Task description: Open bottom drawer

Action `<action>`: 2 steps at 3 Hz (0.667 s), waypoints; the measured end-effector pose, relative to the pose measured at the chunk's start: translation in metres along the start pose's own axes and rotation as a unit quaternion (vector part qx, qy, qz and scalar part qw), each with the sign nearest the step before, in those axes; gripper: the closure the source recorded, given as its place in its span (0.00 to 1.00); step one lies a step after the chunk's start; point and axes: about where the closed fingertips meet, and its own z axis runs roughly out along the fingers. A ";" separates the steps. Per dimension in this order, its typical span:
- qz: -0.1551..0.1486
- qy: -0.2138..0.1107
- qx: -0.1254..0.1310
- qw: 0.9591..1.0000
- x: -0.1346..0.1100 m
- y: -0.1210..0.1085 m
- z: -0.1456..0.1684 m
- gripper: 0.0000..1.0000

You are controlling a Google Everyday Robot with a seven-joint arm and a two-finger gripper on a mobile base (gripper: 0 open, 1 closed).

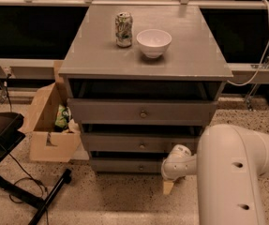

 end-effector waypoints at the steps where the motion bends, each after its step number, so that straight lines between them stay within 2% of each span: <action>1: -0.007 0.002 0.005 1.000 0.004 -0.012 0.019 0.00; 2: -0.012 0.008 0.006 1.000 0.005 -0.025 0.043 0.00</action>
Offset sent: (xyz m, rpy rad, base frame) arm 0.0553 -0.0073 -0.0521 -0.0260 -0.0171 0.0270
